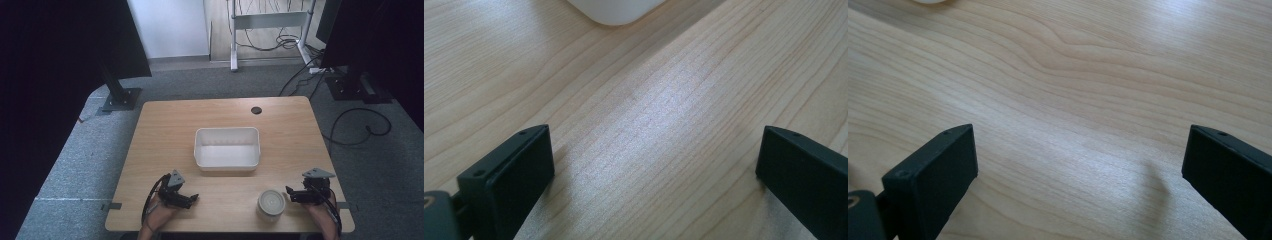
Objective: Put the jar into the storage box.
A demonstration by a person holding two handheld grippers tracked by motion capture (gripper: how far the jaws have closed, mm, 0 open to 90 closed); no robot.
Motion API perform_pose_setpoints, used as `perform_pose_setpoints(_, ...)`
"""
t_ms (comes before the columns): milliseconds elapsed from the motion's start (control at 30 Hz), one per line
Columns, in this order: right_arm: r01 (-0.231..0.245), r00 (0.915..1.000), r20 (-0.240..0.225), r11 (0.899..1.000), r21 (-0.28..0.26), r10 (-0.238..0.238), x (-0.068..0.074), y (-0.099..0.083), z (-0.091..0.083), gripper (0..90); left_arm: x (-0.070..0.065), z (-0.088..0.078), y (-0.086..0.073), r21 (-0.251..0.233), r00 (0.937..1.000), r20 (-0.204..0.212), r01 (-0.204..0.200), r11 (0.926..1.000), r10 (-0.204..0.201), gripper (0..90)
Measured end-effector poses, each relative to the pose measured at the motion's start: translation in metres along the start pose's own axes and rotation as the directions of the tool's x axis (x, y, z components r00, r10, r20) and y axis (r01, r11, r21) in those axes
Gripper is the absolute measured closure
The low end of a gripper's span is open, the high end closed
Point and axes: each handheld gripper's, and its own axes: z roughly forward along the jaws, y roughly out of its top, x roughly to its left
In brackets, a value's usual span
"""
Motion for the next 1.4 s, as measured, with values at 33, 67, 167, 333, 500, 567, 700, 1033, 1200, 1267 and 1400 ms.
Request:
perform_pose_setpoints(33, 0.003, 1.0000, -0.003, 1.000, 0.001, -0.003, 0.001, 0.000, -0.001, 1.0, 0.000, 0.000, 0.000, 0.000, 1.0000, 0.000, 0.000, 1.0000, 0.000, 1.8)
perform_pose_setpoints(67, 0.010, 0.9999, -0.006, 1.000, 0.001, -0.010, 0.001, 0.001, -0.001, 0.8, 0.000, 0.000, 0.000, 0.000, 1.0000, 0.000, 0.000, 1.0000, 0.000, 1.8)
perform_pose_setpoints(167, 0.012, 0.9999, -0.008, 1.000, -0.003, -0.012, 0.003, 0.000, -0.004, 0.6, 0.000, 0.000, 0.000, 0.000, 1.0000, 0.000, 0.000, 1.0000, 0.000, 1.8)
perform_pose_setpoints(333, 0.011, 0.9996, -0.024, 1.000, -0.028, -0.012, 0.006, 0.000, -0.014, 0.1, 0.000, 0.000, 0.000, 0.000, 1.0000, 0.000, 0.000, 1.0000, 0.000, 1.8)
perform_pose_setpoints(500, 0.019, 0.9987, -0.046, 0.999, -0.048, -0.021, 0.008, 0.001, -0.022, 0.1, 0.000, 0.000, 0.000, 0.000, 1.0000, 0.000, 0.000, 1.0000, 0.000, 1.8)
perform_pose_setpoints(567, 0.020, 0.9983, -0.053, 0.998, -0.052, -0.022, 0.009, 0.000, -0.024, 0.0, 0.000, 0.000, 0.000, 0.000, 1.0000, 0.000, 0.000, 1.0000, 0.000, 1.8)
perform_pose_setpoints(700, 0.029, 0.9978, -0.058, 0.998, -0.052, -0.032, 0.011, -0.003, -0.028, 0.1, 0.000, 0.000, 0.000, 0.000, 1.0000, 0.000, 0.000, 1.0000, 0.000, 1.8)
perform_pose_setpoints(1033, 0.062, 0.9954, -0.070, 0.997, -0.054, -0.066, 0.018, -0.010, -0.043, 0.6, 0.000, 0.000, 0.000, 0.000, 1.0000, 0.000, 0.000, 1.0000, 0.000, 1.8)
perform_pose_setpoints(1200, 0.061, 0.9939, -0.089, 0.997, -0.049, -0.065, 0.022, -0.017, -0.046, 0.6, 0.000, 0.000, 0.000, 0.000, 1.0000, 0.000, 0.000, 1.0000, 0.000, 1.8)
perform_pose_setpoints(1267, 0.068, 0.9931, -0.092, 0.996, -0.049, -0.072, 0.023, -0.019, -0.048, 0.6, 0.000, 0.000, 0.000, 0.000, 1.0000, 0.000, 0.000, 1.0000, 0.000, 1.8)
perform_pose_setpoints(1400, 0.068, 0.9926, -0.097, 0.996, -0.057, -0.073, 0.024, -0.022, -0.051, 0.6, 0.000, 0.000, 0.000, 0.000, 1.0000, 0.000, 0.000, 1.0000, 0.000, 1.8)
